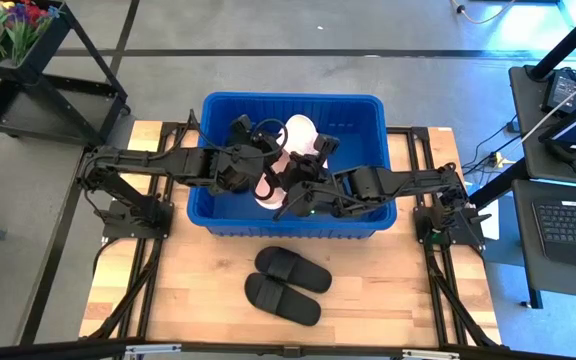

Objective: Pick and place slides into bin
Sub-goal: Put the pink slide into the blue bin

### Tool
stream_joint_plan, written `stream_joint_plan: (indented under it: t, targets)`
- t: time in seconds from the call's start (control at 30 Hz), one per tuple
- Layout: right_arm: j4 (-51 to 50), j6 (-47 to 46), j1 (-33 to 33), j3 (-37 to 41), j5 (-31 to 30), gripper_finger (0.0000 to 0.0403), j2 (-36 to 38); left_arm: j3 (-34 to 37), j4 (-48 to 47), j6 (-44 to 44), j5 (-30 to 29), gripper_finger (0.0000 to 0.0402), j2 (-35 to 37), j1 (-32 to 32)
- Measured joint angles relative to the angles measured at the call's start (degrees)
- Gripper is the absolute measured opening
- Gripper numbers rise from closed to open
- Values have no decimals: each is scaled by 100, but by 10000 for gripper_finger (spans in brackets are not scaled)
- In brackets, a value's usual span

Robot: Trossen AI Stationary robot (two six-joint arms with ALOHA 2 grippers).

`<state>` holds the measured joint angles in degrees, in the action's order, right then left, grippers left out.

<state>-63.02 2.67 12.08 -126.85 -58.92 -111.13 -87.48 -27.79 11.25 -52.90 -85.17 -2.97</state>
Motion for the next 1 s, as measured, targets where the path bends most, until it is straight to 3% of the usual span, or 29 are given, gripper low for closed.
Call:
stream_joint_plan:
  t: [0.27,0.63,0.9,1.0]
  targets:
    - [-31,72,-2,0,7,8,0,0,13,-2,23,7,-2,-1]
    - [-74,58,-2,0,-85,99,0,0,42,-2,41,5,-2,-3]
    - [-232,59,-4,0,-160,116,0,0,35,92,41,4,-2,-31]
    - [-312,43,-2,0,-466,116,-2,0,51,92,76,3,-2,-63]
